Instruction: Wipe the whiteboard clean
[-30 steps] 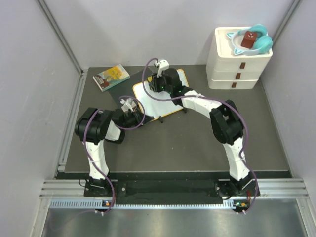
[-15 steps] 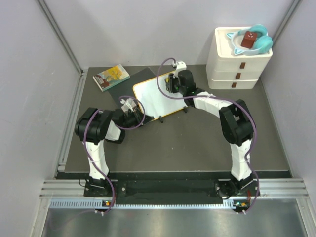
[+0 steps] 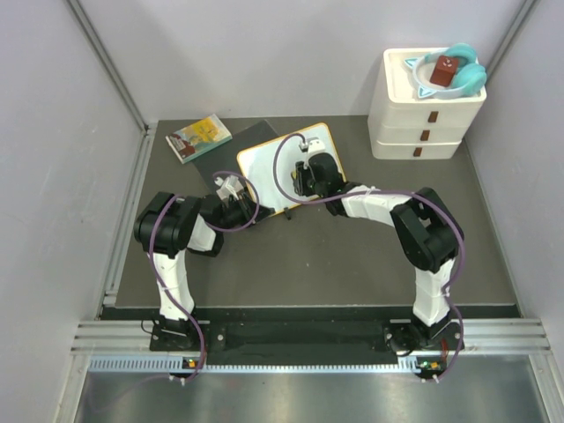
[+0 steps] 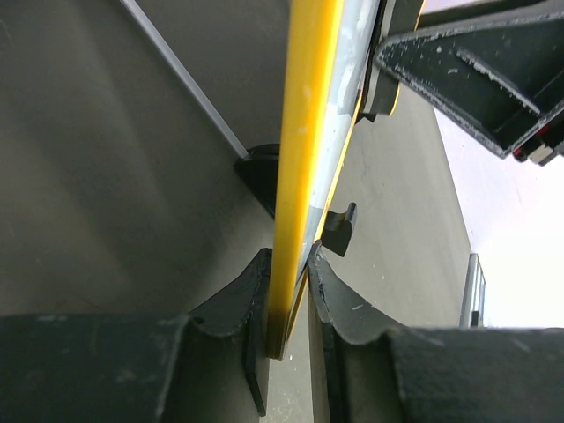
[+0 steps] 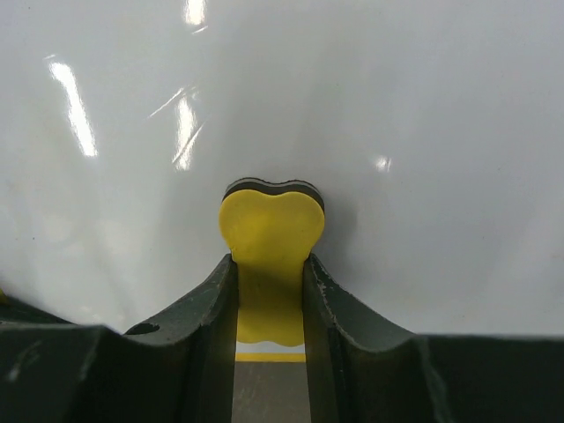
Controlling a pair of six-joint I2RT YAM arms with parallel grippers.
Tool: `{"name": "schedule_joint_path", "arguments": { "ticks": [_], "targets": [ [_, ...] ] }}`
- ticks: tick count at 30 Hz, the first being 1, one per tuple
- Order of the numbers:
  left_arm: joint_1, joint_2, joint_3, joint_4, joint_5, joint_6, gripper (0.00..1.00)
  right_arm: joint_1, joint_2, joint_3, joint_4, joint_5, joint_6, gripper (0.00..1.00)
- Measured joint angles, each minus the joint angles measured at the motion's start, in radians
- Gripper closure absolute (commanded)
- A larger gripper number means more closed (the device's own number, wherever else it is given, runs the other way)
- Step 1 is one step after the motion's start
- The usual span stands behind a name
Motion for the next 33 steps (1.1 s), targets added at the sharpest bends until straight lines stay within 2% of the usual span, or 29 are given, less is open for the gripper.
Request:
{"name": "schedule_joint_path", "arguments": {
  "ticks": [12, 17, 22, 33],
  "targets": [
    [-0.001, 0.0, -0.002, 0.003, -0.002, 0.002, 1.0, 0.008, -0.025, -0.078, 0.036, 0.008, 0.068, 1.0],
    [-0.002, 0.0, -0.004, 0.006, -0.001, 0.002, 1.0, 0.012, -0.069, -0.201, 0.071, 0.018, 0.076, 1.0],
    [-0.003, 0.0, -0.006, 0.011, 0.0, 0.002, 1.0, 0.014, -0.153, -0.344, 0.062, 0.029, 0.086, 1.0],
    [-0.002, 0.0, -0.015, 0.031, 0.0, 0.002, 1.0, 0.058, -0.38, -0.489, -0.007, 0.04, 0.142, 1.0]
  ]
}}
